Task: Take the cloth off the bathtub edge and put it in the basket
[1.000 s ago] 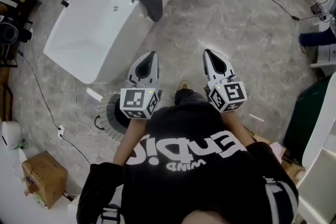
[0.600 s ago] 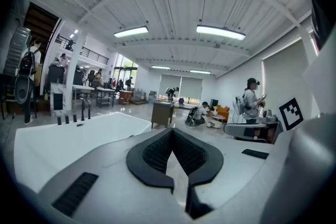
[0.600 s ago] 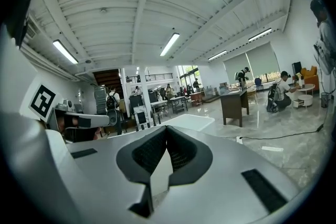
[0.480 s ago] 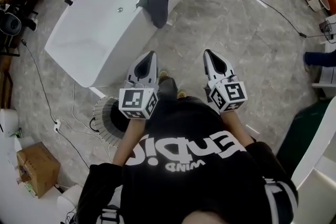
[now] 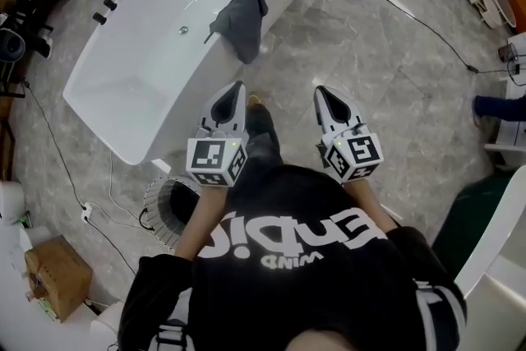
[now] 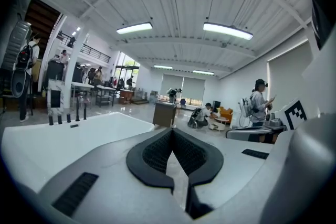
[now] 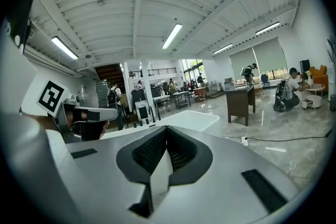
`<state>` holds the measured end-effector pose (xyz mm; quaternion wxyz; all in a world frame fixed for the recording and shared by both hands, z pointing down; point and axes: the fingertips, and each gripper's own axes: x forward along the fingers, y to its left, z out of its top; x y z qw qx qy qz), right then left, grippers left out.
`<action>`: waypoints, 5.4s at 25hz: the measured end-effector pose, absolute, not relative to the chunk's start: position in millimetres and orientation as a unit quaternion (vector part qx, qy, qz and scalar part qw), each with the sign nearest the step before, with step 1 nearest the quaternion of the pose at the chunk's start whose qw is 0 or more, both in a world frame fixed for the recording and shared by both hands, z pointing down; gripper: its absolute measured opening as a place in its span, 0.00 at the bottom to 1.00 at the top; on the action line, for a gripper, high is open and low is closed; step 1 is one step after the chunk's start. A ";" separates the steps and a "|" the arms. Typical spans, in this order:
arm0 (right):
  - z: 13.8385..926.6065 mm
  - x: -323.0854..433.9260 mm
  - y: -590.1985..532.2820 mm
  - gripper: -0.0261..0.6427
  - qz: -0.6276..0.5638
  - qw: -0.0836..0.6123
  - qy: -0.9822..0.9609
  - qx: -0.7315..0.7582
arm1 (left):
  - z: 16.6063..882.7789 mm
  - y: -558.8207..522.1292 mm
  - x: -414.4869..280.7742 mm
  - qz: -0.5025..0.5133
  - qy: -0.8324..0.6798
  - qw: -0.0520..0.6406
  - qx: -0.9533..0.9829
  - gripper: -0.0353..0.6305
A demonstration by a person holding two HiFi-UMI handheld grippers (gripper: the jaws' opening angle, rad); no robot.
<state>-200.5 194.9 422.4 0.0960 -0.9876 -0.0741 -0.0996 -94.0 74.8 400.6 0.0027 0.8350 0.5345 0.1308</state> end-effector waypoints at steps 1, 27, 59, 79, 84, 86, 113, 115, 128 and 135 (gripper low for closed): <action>421.5 -188.8 203.4 0.06 -0.100 0.093 -0.074 -0.988 | 400.0 84.3 -82.0 0.129 0.537 0.003 0.834 0.07; 400.1 129.9 365.1 0.06 -0.110 0.097 -0.079 -0.986 | 375.7 252.6 236.0 0.126 0.551 -0.010 0.825 0.07; 544.8 251.3 431.2 0.06 -0.177 0.120 0.006 -0.977 | 553.8 322.0 337.4 0.201 0.488 0.000 0.849 0.07; 591.9 250.8 439.3 0.06 -0.194 0.141 -0.001 -0.971 | 624.1 345.9 332.1 0.259 0.528 -0.011 0.809 0.53; 598.0 248.7 442.1 0.06 -0.201 0.146 -0.007 -0.969 | 647.0 348.6 331.6 0.277 0.539 -0.046 0.794 0.53; 601.7 248.4 442.1 0.06 -0.204 0.147 -0.006 -0.968 | 661.2 350.0 332.5 0.288 0.542 -0.060 0.787 0.53; 647.4 232.9 445.3 0.06 -0.241 0.176 -0.029 -0.954 | 873.6 351.8 331.5 0.461 0.523 -0.245 0.673 0.59; 649.6 231.7 445.2 0.06 -0.241 0.179 -0.030 -0.953 | 875.5 351.8 332.5 0.462 0.521 -0.249 0.673 0.59; 638.9 224.7 450.8 0.06 -0.239 0.183 -0.037 -0.953 | 860.2 342.1 331.3 0.467 0.511 -0.261 0.672 0.45; 619.5 217.1 456.0 0.06 -0.235 0.188 -0.044 -0.953 | 818.4 328.6 330.4 0.483 0.492 -0.201 0.695 0.18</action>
